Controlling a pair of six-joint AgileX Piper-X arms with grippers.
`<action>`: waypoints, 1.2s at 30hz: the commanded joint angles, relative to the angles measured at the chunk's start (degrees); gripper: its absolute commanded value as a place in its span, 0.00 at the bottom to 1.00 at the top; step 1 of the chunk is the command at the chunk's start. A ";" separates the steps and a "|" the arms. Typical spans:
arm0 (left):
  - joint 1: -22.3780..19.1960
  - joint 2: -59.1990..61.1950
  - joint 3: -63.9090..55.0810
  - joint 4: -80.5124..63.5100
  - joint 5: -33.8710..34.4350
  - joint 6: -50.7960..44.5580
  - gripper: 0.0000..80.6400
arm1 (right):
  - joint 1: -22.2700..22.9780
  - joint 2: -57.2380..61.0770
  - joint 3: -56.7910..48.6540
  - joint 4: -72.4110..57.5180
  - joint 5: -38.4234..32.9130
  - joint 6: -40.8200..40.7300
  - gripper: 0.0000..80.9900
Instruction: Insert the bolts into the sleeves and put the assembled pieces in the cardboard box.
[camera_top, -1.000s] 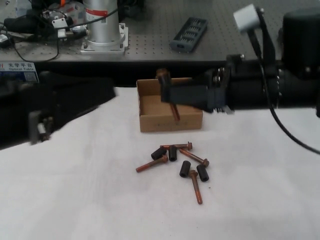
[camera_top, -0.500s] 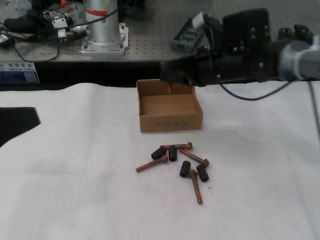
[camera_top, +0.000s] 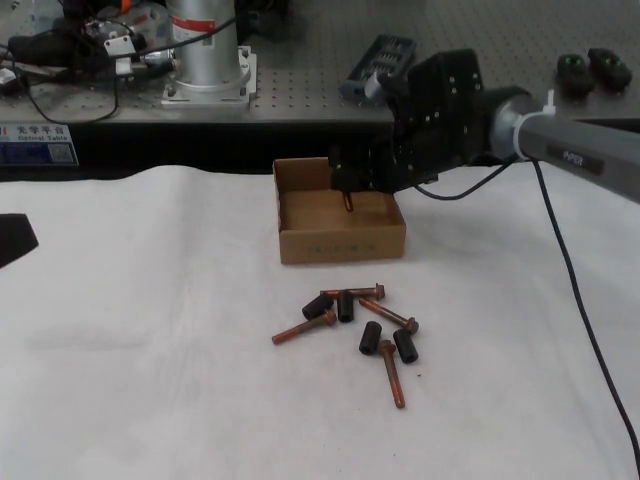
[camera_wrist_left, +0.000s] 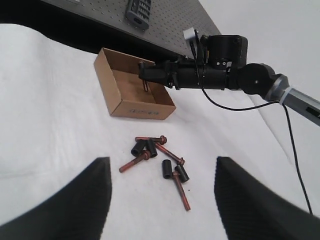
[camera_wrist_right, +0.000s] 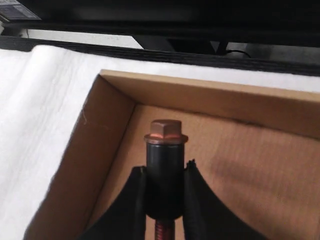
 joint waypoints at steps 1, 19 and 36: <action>0.11 -0.29 -0.18 -0.34 -1.12 2.45 0.55 | 0.20 -0.41 -1.06 1.16 -0.03 -2.01 0.06; 0.11 -0.29 -0.18 -0.34 -1.48 4.32 0.55 | 0.46 -9.10 -1.21 13.92 0.24 -2.00 0.36; 0.11 -0.29 -0.18 -0.34 -1.48 4.32 0.55 | 0.46 -36.01 10.12 43.72 9.38 -19.10 0.36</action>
